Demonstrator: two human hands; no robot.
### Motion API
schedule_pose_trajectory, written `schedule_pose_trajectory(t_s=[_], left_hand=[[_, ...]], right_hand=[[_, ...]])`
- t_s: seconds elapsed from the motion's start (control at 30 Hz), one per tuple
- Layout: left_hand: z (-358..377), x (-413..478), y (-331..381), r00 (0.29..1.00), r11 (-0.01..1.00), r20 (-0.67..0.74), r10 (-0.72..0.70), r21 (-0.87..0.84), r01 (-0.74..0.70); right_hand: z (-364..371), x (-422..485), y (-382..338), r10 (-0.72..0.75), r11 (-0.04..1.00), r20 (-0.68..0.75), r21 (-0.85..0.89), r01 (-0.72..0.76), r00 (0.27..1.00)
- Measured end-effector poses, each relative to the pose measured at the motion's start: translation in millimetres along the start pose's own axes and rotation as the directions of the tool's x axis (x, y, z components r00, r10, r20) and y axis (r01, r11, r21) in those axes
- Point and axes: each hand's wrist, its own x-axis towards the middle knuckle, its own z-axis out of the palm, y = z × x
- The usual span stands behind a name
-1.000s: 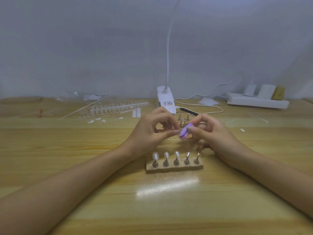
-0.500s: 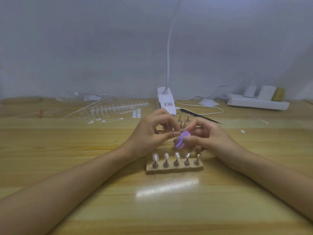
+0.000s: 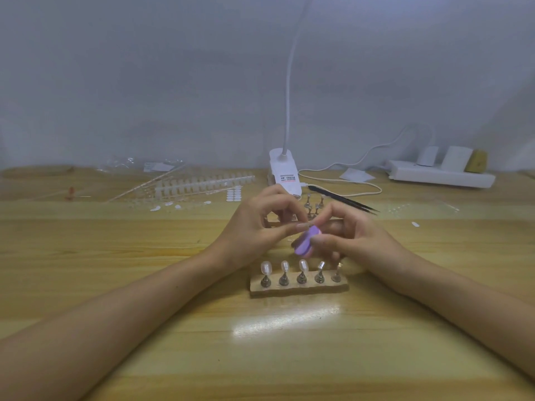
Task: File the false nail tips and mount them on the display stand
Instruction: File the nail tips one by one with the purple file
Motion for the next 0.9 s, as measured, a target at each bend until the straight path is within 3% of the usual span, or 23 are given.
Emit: schedule_pose_trajectory(t_s=[0.1,0.23,0.33,0.47,0.57,0.7,0.8,0.9], left_hand=[[-0.1,0.2,0.2,1.0,1.0,0.002,-0.018,-0.016,0.018],[0.2,0.4,-0.1,1.0,1.0,0.006,0.006,-0.01,-0.006],[0.0,0.2,-0.8,1.0,1.0,0.0,-0.002,-0.014,0.002],[0.1,0.6,-1.0,1.0,1.0,-0.002,0.009,0.007,-0.009],[0.0,0.7,-1.1,1.0,1.0,0.004,-0.005,-0.004,0.005],[0.6,0.3,-0.7,1.0,1.0,0.009,0.005,0.003,-0.005],[0.5,-0.1,-0.6,1.0,1.0,0.006,-0.014,-0.011,0.014],[0.3,-1.7,-0.6,0.999,1.0,0.034,-0.004,0.012,0.004]], right_hand=[[-1.8,1.2,0.7,0.004,0.997,-0.14,0.078,0.007,0.99],[1.4,0.0,0.6,0.014,0.999,0.016,-0.035,-0.013,1.0],[-1.0,0.8,0.8,0.006,0.999,-0.114,0.039,-0.002,0.993],[1.1,-0.5,-0.6,0.013,1.0,-0.002,-0.02,-0.013,1.0],[-1.5,0.1,0.5,0.012,1.0,-0.118,0.021,-0.009,0.993],[0.3,-0.1,1.3,0.006,0.998,0.006,-0.064,-0.005,1.0],[-3.1,1.6,2.9,0.005,1.0,-0.113,0.025,-0.003,0.994],[-4.8,3.5,3.3,0.023,0.999,-0.098,0.024,-0.021,0.995]])
